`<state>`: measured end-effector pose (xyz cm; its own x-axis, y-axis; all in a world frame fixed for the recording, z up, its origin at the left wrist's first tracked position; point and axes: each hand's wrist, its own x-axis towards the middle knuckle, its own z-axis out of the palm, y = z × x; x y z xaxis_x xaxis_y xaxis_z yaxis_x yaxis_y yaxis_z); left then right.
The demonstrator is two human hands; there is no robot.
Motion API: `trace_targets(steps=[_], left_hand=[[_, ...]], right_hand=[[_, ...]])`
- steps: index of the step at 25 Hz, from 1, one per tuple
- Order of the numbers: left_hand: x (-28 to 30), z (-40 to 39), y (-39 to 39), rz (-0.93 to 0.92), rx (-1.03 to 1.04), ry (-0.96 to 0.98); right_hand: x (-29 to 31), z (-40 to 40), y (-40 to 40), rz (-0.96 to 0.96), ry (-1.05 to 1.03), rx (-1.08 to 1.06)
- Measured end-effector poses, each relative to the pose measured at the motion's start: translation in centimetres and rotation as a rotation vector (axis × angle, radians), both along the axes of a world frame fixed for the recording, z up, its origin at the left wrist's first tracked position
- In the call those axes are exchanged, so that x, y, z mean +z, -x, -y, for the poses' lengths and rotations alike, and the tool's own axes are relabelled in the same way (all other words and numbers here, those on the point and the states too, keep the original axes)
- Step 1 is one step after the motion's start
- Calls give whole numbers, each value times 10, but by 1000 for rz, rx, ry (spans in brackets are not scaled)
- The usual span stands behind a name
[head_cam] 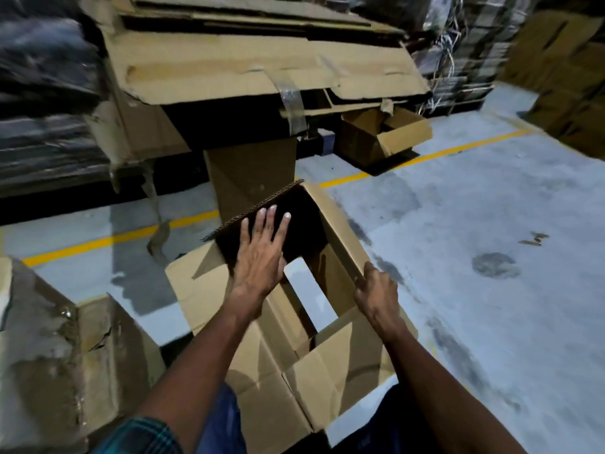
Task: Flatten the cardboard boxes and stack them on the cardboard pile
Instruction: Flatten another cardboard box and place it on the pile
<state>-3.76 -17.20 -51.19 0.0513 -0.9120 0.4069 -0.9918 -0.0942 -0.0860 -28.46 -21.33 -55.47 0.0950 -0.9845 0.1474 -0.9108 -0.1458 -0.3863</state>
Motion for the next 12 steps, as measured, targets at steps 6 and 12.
trace_targets(steps=[6, 12], left_hand=[[32, 8, -42, -215, 212, -89], [34, 13, -55, -382, 272, -211]], right_hand=[[11, -9, 12, -17, 74, 157], [18, -11, 11, -50, 124, 219]])
